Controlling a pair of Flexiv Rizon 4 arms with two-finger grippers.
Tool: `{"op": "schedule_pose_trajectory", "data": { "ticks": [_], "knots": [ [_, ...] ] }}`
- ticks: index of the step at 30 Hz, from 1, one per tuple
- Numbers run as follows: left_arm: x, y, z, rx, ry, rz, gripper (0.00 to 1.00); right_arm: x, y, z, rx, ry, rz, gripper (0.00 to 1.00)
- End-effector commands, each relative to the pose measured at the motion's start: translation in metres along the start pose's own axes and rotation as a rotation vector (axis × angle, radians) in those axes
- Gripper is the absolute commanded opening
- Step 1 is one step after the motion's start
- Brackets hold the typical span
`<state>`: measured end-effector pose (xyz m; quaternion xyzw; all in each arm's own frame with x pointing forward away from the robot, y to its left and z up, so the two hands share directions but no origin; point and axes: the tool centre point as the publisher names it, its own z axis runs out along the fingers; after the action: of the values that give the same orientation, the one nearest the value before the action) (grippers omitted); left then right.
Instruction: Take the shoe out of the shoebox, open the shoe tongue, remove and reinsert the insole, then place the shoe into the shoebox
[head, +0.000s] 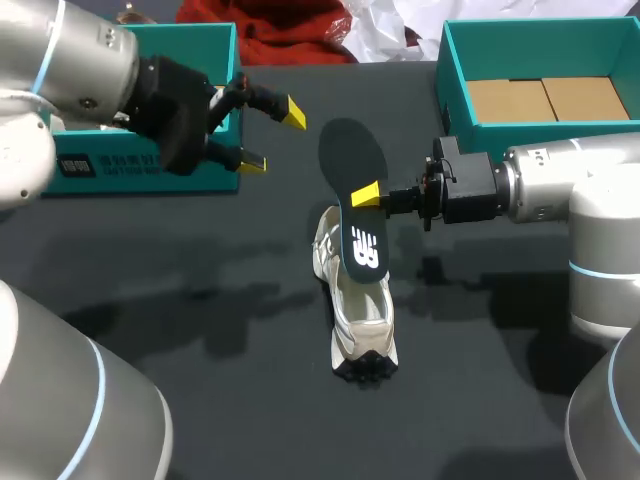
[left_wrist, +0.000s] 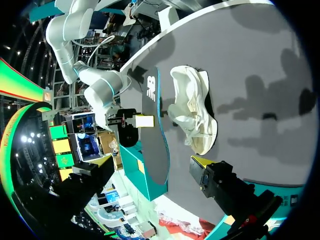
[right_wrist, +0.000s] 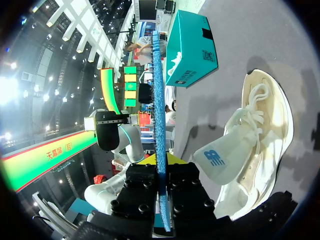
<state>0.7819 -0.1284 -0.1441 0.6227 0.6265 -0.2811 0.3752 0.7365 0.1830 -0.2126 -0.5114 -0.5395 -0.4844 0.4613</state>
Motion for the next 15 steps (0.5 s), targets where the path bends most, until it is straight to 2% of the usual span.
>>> {"op": "schedule_pose_trajectory", "data": {
  "ticks": [1, 5, 6, 8, 10, 11, 15],
  "knots": [
    [0.010, -0.011, -0.003, -0.065, -0.183, 0.004, 1.00, 0.000, -0.001, 0.001, -0.002, -0.002, 0.000, 0.00],
    [0.010, -0.011, -0.003, -0.065, -0.183, 0.004, 1.00, 0.000, -0.001, 0.001, -0.002, -0.002, 0.000, 0.00],
    [0.014, -0.013, 0.003, -0.077, -0.191, -0.007, 1.00, 0.000, -0.001, 0.001, -0.002, -0.002, 0.000, 0.00],
    [0.024, -0.011, 0.013, -0.042, -0.219, -0.028, 1.00, 0.000, -0.001, 0.001, -0.002, -0.002, 0.000, 0.00],
    [0.030, -0.010, 0.021, -0.041, -0.242, -0.043, 1.00, 0.000, -0.001, 0.001, -0.002, -0.002, 0.000, 0.00],
    [0.032, -0.009, 0.023, -0.022, -0.261, -0.048, 1.00, 0.000, -0.001, 0.001, -0.002, -0.002, 0.000, 0.00],
    [0.032, -0.005, 0.024, -0.041, -0.259, -0.052, 1.00, 0.000, -0.001, 0.001, -0.002, -0.002, 0.000, 0.00]
  ]
}}
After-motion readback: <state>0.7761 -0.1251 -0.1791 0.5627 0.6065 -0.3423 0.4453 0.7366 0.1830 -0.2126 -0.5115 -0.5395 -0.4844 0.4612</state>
